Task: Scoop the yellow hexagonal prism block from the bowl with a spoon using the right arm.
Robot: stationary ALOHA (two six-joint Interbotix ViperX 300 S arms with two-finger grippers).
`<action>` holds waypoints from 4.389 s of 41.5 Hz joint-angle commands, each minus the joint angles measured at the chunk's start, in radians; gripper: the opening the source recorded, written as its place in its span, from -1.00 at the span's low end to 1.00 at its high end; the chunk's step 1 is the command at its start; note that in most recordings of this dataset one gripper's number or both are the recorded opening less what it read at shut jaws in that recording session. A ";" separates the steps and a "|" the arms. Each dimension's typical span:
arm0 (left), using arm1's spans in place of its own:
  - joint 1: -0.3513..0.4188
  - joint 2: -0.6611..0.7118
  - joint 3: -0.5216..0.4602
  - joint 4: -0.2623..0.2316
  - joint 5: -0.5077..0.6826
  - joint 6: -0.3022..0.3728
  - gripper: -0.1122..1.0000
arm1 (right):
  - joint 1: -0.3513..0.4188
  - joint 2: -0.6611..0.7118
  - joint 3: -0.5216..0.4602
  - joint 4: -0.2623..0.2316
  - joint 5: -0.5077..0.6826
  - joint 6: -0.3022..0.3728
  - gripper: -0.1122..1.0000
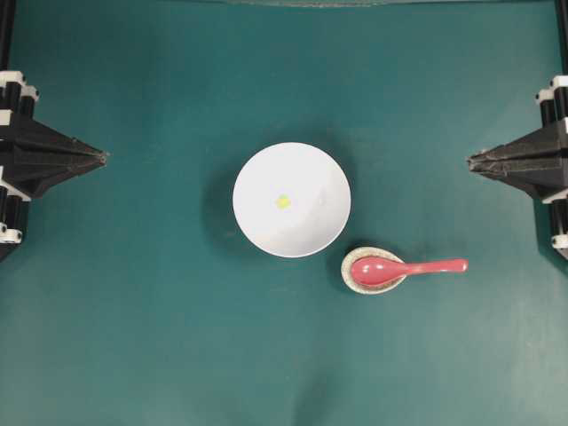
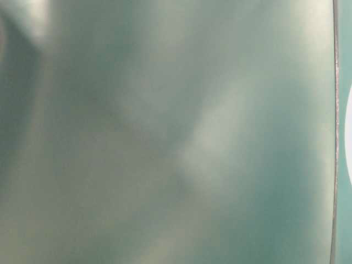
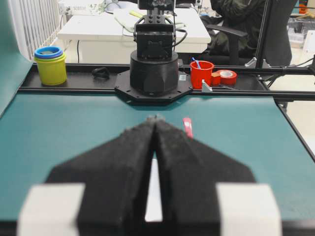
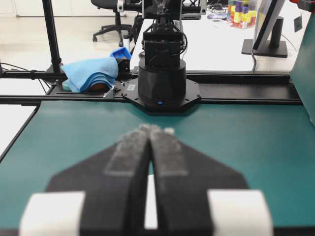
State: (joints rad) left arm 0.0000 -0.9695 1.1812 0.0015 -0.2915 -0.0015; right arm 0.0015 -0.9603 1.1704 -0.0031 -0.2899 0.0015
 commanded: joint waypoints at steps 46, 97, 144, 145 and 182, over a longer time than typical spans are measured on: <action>0.012 0.014 -0.017 0.014 -0.032 0.011 -0.75 | 0.025 0.146 0.006 0.008 0.034 0.089 0.21; 0.017 0.015 -0.011 0.017 -0.020 0.006 -0.75 | 0.483 0.950 0.189 0.529 -0.937 0.094 0.20; 0.023 0.017 -0.009 0.017 -0.018 0.009 -0.75 | 0.641 1.129 0.198 0.650 -0.968 0.107 0.21; 0.023 0.017 -0.009 0.015 -0.018 0.009 -0.75 | 0.641 1.129 0.196 0.650 -0.965 0.107 0.21; 0.028 0.015 -0.009 0.017 -0.025 0.009 -0.75 | 0.643 1.131 0.198 0.652 -0.930 0.110 -0.32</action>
State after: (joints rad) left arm 0.0230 -0.9618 1.1827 0.0153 -0.3068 0.0077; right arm 0.6397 0.1795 1.3698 0.6458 -1.2149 0.1104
